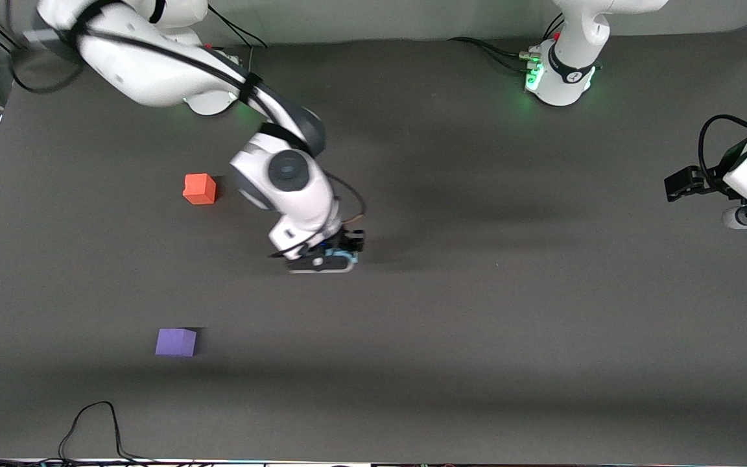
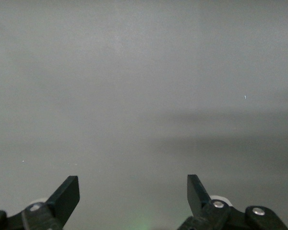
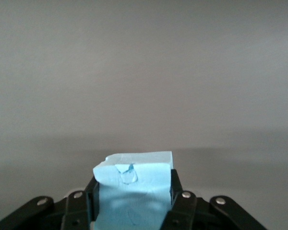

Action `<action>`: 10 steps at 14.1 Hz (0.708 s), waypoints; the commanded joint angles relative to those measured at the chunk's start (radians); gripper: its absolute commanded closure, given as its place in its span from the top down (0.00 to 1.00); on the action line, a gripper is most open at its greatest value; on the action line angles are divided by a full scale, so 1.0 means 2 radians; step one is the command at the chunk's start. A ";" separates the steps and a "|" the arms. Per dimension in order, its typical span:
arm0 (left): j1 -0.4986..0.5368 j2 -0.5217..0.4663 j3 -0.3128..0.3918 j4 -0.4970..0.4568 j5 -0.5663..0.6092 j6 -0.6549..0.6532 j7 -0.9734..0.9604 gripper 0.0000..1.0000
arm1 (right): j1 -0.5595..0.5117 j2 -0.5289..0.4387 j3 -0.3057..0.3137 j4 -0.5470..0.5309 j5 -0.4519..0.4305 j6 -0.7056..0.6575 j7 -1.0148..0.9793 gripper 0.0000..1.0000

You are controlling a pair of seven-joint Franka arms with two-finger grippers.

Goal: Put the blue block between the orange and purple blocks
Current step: 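Carry the blue cube with the right gripper between orange and purple cubes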

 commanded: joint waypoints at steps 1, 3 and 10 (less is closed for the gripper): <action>-0.008 -0.004 0.007 0.004 -0.002 -0.013 0.002 1.00 | -0.002 -0.123 -0.093 -0.109 0.090 0.005 -0.111 0.34; -0.007 -0.004 0.007 0.004 -0.002 -0.014 0.005 1.00 | -0.002 -0.172 -0.152 -0.170 0.126 0.011 -0.176 0.33; -0.004 -0.004 0.007 0.004 -0.002 -0.015 0.009 1.00 | -0.002 -0.155 -0.282 -0.308 0.140 0.193 -0.307 0.38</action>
